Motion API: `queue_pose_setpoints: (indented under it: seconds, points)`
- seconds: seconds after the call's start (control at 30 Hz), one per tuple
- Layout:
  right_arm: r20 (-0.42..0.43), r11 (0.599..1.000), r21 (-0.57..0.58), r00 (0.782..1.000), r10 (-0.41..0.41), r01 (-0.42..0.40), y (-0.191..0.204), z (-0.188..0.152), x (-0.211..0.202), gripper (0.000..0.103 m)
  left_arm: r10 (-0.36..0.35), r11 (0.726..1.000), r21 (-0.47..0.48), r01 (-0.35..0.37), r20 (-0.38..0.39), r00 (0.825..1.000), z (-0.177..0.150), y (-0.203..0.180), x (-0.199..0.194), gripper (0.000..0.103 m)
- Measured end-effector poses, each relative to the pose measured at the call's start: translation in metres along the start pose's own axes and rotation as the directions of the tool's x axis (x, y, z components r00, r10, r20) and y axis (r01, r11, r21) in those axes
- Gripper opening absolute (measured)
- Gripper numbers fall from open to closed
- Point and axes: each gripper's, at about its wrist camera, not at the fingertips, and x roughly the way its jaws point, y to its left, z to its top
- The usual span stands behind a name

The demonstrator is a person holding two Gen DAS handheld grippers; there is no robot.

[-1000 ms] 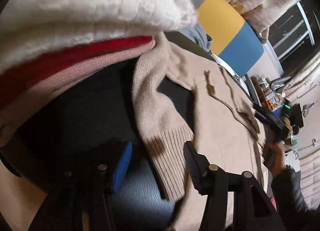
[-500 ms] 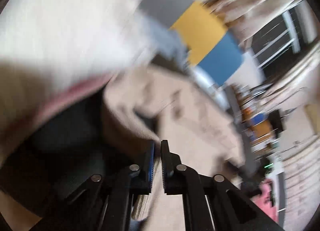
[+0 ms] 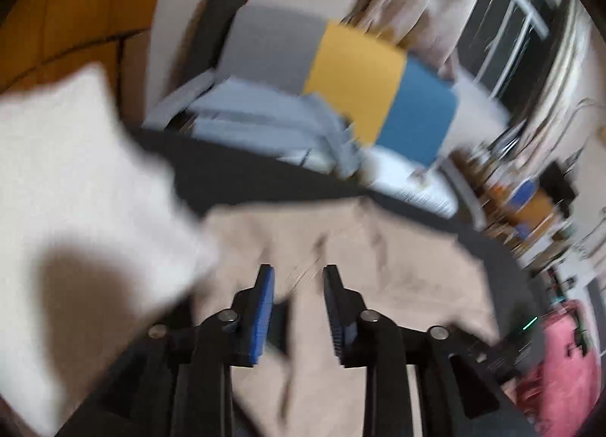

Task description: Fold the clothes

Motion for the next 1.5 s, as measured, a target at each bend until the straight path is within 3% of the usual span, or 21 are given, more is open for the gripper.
queue_pose_setpoints:
  seconds: [0.13,0.23,0.33,0.37,0.4,0.43,0.57,0.6,0.67,0.8,0.83,0.97,1.1,1.13,1.2,1.33,1.47,1.5]
  points:
    - [0.006,1.0,0.01,1.0,0.012,-0.012,-0.001,0.0,0.0,0.103,-0.035,0.989,-0.15,0.015,-0.133,0.991,-0.06,0.033,0.038,0.045]
    - [0.007,1.0,0.009,1.0,0.012,-0.012,0.001,0.0,0.001,0.103,-0.041,0.984,-0.176,0.013,-0.153,0.987,-0.08,0.038,0.052,0.05]
    - [0.007,1.0,0.009,1.0,0.012,-0.012,0.002,0.001,0.002,0.103,-0.061,0.983,-0.183,0.032,-0.152,0.987,-0.083,0.038,0.064,0.048]
    - [0.008,1.0,0.009,1.0,0.012,-0.012,0.002,0.001,0.003,0.103,-0.057,0.984,-0.178,0.029,-0.151,0.987,-0.08,0.039,0.065,0.042]
    - [0.006,1.0,0.007,1.0,0.008,-0.008,0.003,0.001,0.003,0.103,-0.065,0.982,-0.185,0.036,-0.151,0.986,-0.075,0.04,0.066,0.022]
    - [0.004,1.0,0.002,1.0,0.002,-0.002,0.004,0.001,0.004,0.103,-0.088,0.977,-0.204,0.056,-0.152,0.984,-0.07,0.039,0.068,0.009]
    - [-0.004,1.0,-0.016,1.0,-0.02,0.02,0.005,0.001,0.004,0.103,-0.219,0.955,-0.209,0.21,-0.017,0.976,-0.024,0.033,0.033,0.004]
    - [-0.006,1.0,-0.018,1.0,-0.024,0.024,0.005,0.0,0.004,0.103,-0.265,0.939,-0.217,0.266,0.032,0.964,-0.008,0.032,0.021,0.004]
    - [-0.007,0.999,-0.022,1.0,-0.029,0.029,0.006,0.0,0.004,0.103,-0.366,0.895,-0.225,0.385,0.126,0.922,0.026,0.026,0.001,0.004]
    - [-0.004,0.999,-0.019,1.0,-0.026,0.026,0.004,0.0,0.003,0.103,-0.511,0.825,-0.155,0.543,0.205,0.835,0.08,-0.011,-0.022,0.004]
    - [-0.002,1.0,-0.016,1.0,-0.023,0.023,0.004,0.0,0.003,0.103,-0.534,0.817,-0.14,0.56,0.188,0.825,0.083,-0.026,-0.015,0.004]
    - [0.002,1.0,-0.005,1.0,-0.008,0.008,0.001,0.001,0.001,0.103,-0.579,0.811,-0.092,0.577,0.011,0.815,0.067,-0.101,0.047,0.004]
    - [0.006,1.0,0.001,1.0,0.001,-0.001,0.0,0.001,0.0,0.103,-0.598,0.799,-0.048,0.6,-0.168,0.783,0.05,-0.176,0.108,0.004]
    - [0.007,1.0,0.003,1.0,0.004,-0.004,0.0,0.001,0.0,0.103,-0.59,0.803,-0.039,0.595,-0.2,0.782,0.045,-0.19,0.124,0.004]
    - [0.01,1.0,0.008,1.0,0.011,-0.011,-0.001,0.001,-0.001,0.103,-0.562,0.819,-0.033,0.573,-0.248,0.789,0.035,-0.204,0.154,0.022]
    - [0.015,0.999,0.02,1.0,0.027,-0.027,-0.003,0.001,-0.002,0.103,-0.573,0.819,-0.121,0.561,-0.25,0.781,0.022,-0.185,0.178,0.032]
    - [0.017,0.999,0.023,0.999,0.03,-0.031,-0.003,0.001,-0.001,0.103,-0.566,0.824,-0.146,0.547,-0.159,0.809,0.009,-0.137,0.158,0.039]
    - [0.015,0.999,0.022,1.0,0.026,-0.026,-0.002,0.001,0.0,0.103,-0.545,0.837,-0.144,0.528,-0.146,0.826,0.003,-0.124,0.152,0.039]
